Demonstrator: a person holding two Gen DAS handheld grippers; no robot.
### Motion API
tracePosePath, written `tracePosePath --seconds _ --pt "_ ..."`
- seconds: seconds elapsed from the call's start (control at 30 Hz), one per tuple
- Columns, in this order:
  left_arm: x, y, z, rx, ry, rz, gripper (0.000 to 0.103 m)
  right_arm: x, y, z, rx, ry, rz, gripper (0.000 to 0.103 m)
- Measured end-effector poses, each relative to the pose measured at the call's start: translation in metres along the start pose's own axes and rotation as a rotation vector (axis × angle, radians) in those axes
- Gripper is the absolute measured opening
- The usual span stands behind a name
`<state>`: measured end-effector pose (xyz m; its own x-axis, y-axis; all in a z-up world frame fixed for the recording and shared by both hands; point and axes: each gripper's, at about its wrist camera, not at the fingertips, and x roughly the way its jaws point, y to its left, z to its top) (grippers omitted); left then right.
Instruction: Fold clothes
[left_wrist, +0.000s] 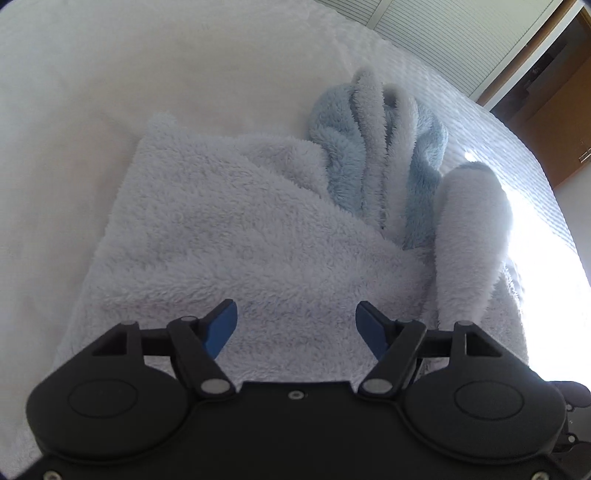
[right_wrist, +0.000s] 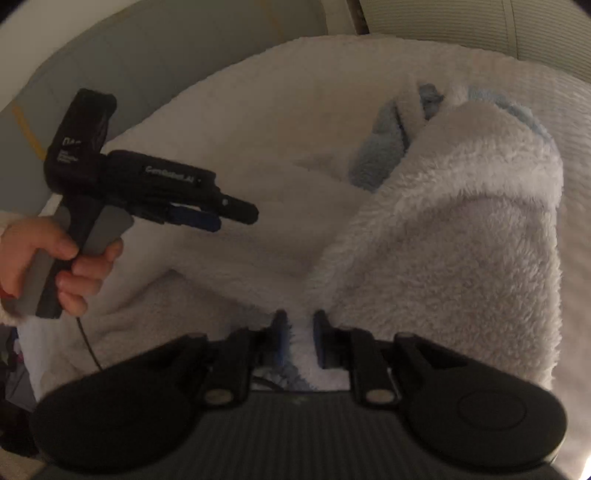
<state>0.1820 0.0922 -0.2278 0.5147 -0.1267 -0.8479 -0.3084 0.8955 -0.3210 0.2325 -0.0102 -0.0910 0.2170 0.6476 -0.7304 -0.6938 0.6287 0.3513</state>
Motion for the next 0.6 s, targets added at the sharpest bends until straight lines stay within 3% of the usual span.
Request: tracePosePath --seconds 0.03,0.1,0.13,0.23,0.3,0.4,0.53,0.57,0.6 --pt "-0.002 0.004 0.000 0.006 0.001 0.004 0.072 -0.009 -0.007 0.004 0.006 -0.015 -0.015 0.017" --pt "-0.002 0.009 0.000 0.006 0.006 0.006 0.072 -0.027 -0.021 0.012 0.022 -0.048 -0.048 0.034" --pt "0.001 0.010 0.002 -0.007 0.009 -0.003 0.072 -0.035 -0.036 0.020 0.055 -0.086 -0.077 0.036" --pt "0.003 0.016 0.000 -0.056 0.017 -0.036 0.072 -0.055 -0.091 0.044 0.254 -0.219 -0.171 0.041" --pt "0.006 0.017 -0.002 -0.093 0.035 -0.064 0.073 -0.047 -0.134 0.055 0.410 -0.291 -0.245 0.057" --pt "0.010 0.018 -0.004 -0.152 0.076 -0.108 0.075 -0.011 -0.176 0.063 0.583 -0.300 -0.264 0.057" --pt "0.006 0.012 -0.002 -0.165 0.098 -0.150 0.075 0.054 -0.226 0.058 0.985 -0.253 -0.120 0.057" --pt "0.003 0.011 0.000 -0.155 0.092 -0.155 0.076 0.057 -0.225 0.057 0.987 -0.261 -0.117 0.056" --pt "0.001 0.011 0.001 -0.146 0.086 -0.160 0.077 0.060 -0.223 0.057 0.989 -0.269 -0.113 0.047"
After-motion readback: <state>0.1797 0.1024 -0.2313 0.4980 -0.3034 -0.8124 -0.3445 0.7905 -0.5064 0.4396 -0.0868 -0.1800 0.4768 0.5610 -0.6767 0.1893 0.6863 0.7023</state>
